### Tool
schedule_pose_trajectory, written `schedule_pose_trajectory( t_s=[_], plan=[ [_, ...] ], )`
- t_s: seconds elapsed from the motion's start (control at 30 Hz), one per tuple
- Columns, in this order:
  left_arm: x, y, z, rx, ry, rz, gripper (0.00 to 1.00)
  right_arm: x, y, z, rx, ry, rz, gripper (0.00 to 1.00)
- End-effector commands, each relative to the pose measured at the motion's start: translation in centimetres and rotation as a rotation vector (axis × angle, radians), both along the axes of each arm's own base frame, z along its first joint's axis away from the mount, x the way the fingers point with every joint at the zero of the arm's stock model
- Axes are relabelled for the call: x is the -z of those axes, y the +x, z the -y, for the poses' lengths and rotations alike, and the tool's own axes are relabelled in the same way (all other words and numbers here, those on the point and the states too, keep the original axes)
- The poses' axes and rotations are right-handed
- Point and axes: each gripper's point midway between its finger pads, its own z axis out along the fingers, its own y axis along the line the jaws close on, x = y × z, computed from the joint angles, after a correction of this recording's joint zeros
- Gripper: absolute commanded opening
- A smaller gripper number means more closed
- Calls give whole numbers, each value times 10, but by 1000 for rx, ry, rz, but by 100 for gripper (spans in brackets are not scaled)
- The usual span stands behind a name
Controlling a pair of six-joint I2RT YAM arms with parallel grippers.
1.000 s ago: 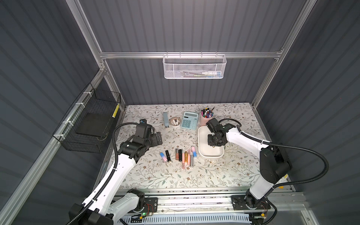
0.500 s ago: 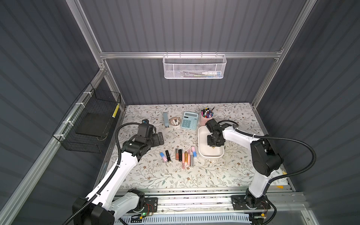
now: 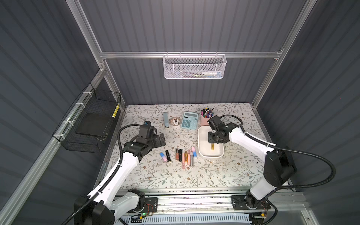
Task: Put the lipstick into the storage box
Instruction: Place the lipstick in the storage box, then pick up the lipstick at the center of the board.
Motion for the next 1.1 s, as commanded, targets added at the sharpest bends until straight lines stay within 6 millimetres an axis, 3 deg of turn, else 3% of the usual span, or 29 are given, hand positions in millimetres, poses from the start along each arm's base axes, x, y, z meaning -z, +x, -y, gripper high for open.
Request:
schedule_pose_trajectory(
  t_s=[0.0, 0.13, 0.27, 0.5, 0.77, 1.07],
  plan=[
    [10, -13, 5, 10, -54, -35, 100, -15, -16, -16, -51, 3, 11, 45],
    [15, -20, 7, 1, -87, -54, 99, -19, -33, -58, -144, 28, 29, 45],
    [12, -26, 5, -6, -93, -55, 99, -8, -45, -93, -211, 38, -1, 44],
    [-1, -32, -2, -21, -82, -29, 99, 6, -55, -134, -289, 30, -36, 43],
    [2, -34, -4, -30, -85, -37, 100, 35, -53, -162, -316, 43, -111, 41],
    [2, -31, -6, -29, -59, -32, 100, 57, -60, -171, -326, 26, -165, 38]
  ],
)
